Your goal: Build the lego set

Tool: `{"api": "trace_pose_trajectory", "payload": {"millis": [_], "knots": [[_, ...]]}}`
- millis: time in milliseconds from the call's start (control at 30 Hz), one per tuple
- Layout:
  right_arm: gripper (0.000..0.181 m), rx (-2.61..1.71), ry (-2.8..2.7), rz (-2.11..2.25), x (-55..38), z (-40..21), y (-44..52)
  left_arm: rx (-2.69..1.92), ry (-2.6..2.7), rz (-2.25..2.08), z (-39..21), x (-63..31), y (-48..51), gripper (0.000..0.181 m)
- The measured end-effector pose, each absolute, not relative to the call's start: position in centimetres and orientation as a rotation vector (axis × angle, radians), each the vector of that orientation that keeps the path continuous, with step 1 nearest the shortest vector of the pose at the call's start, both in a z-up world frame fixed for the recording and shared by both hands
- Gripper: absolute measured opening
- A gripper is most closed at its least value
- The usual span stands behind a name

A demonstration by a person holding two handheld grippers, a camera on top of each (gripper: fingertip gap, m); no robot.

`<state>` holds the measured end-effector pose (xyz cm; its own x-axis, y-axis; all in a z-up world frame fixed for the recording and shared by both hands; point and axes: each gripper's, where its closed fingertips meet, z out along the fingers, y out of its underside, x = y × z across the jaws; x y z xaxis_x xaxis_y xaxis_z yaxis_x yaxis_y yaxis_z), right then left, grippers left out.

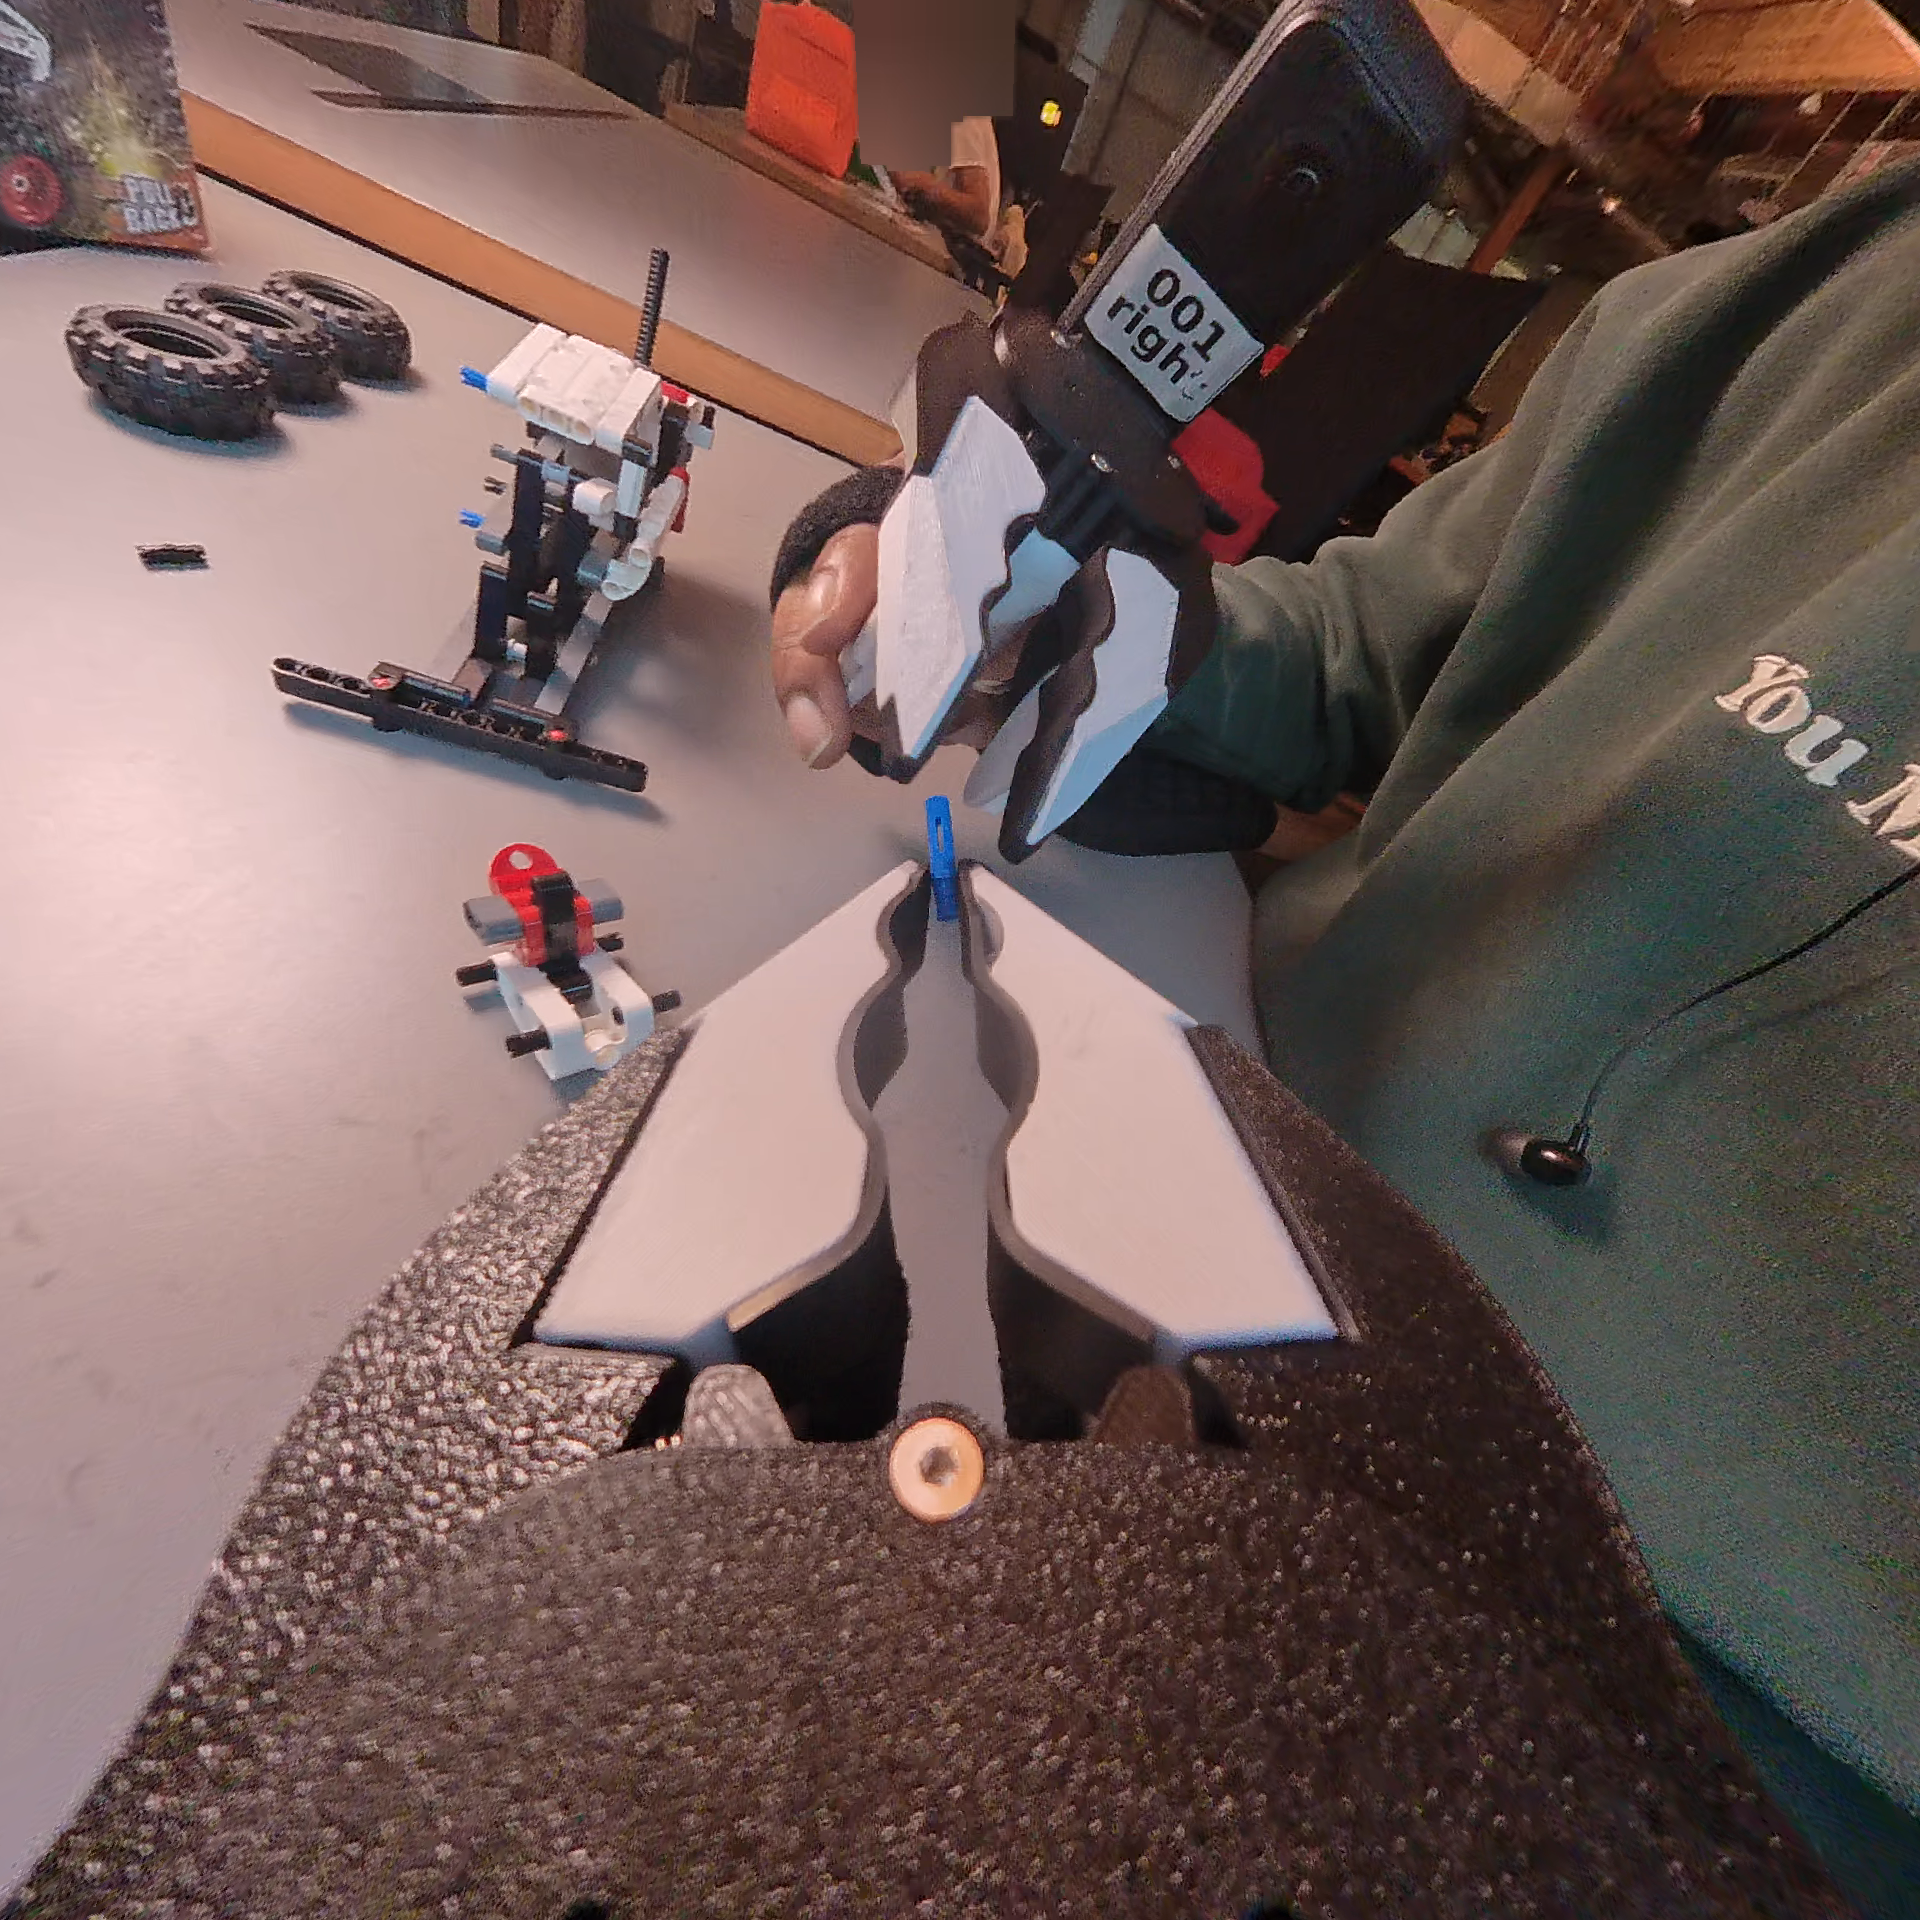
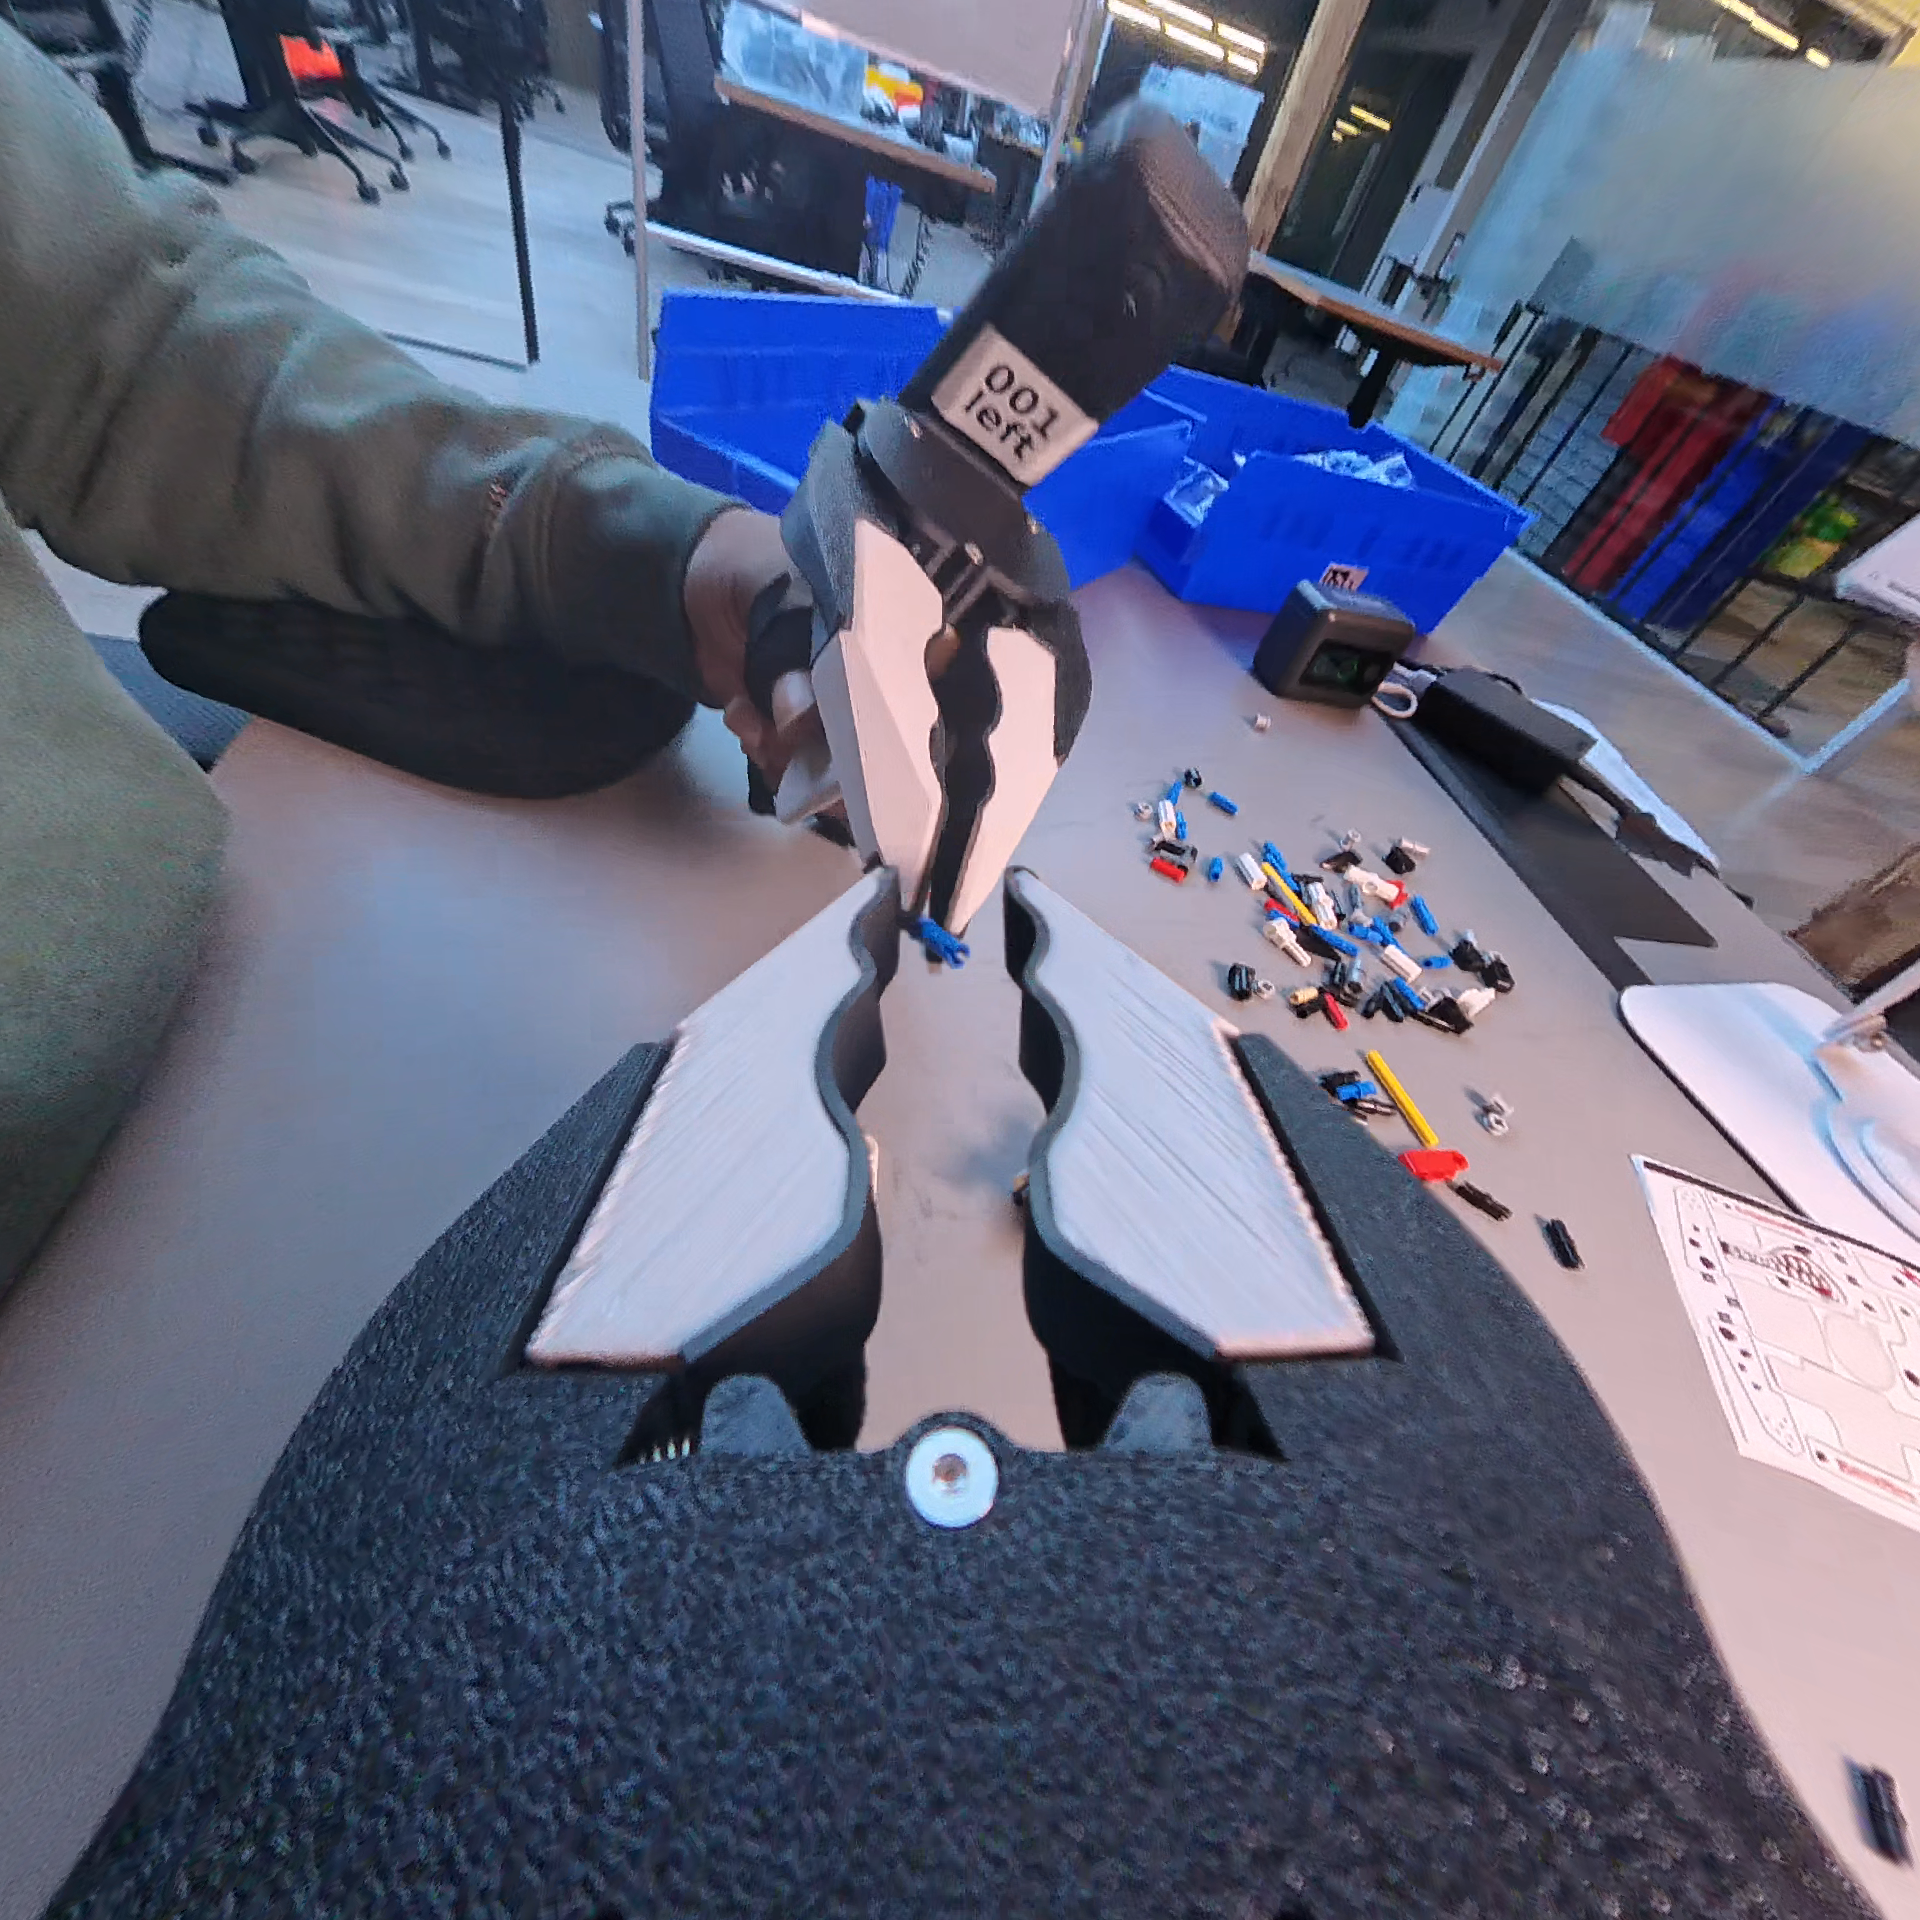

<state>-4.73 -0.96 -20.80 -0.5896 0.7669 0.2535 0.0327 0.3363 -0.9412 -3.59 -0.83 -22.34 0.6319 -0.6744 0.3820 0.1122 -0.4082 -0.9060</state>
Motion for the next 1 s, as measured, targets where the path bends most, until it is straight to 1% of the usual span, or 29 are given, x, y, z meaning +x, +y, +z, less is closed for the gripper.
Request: {"api": "trace_pose_trajectory", "payload": {"millis": [100,133,200,333,467,567,700,833,933,967,1000], "knots": [[0.003,-0.685,-1.893,1.359,-4.3,-20.4,-1.4,-1.758,0.452,-0.995,-22.0,-2.9,-0.9,0.005],[0.0,-0.686,-1.9,1.362,-4.2,-20.5,-1.4,-1.753,0.456,-1.0,-21.9,-2.8,-0.9,0.005],[0.0,-0.682,-1.905,1.352,-4.2,-20.5,-1.2,-1.731,0.461,-1.003,-21.5,-2.8,-1.0,0.005],[0.015,-0.703,-1.873,1.378,-4.2,-19.9,-0.7,-1.724,0.421,-0.999,-21.2,-3.4,-0.8,0.005],[0.017,-0.673,-1.848,1.27,-4.6,-19.9,0.0,-1.735,0.356,-1.02,-21.1,-3.9,-0.5,0.005],[0.017,-0.648,-1.866,1.244,-4.6,-20.2,-0.5,-1.752,0.344,-1.044,-21.3,-3.7,-0.5,0.005],[0.004,-0.602,-1.923,1.134,-4.5,-21.4,-0.4,-1.779,0.314,-1.067,-21.6,-3.7,-0.4,0.005],[0.004,-0.588,-1.961,1.052,-4.7,-22.4,-0.3,-1.813,0.26,-1.074,-22.1,-4.1,-0.2,0.004],[0.01,-0.585,-1.996,0.967,-4.9,-23.5,-0.1,-1.825,0.232,-1.086,-22.2,-4.1,-0.1,0.004],[0.01,-0.58,-2.004,0.934,-5.0,-23.8,0.0,-1.841,0.22,-1.075,-22.4,-4.2,0.0,0.004],[0.006,-0.576,-2.004,0.907,-5.1,-24.0,0.1,-1.858,0.217,-1.062,-22.6,-4.2,0.1,0.004]]}}
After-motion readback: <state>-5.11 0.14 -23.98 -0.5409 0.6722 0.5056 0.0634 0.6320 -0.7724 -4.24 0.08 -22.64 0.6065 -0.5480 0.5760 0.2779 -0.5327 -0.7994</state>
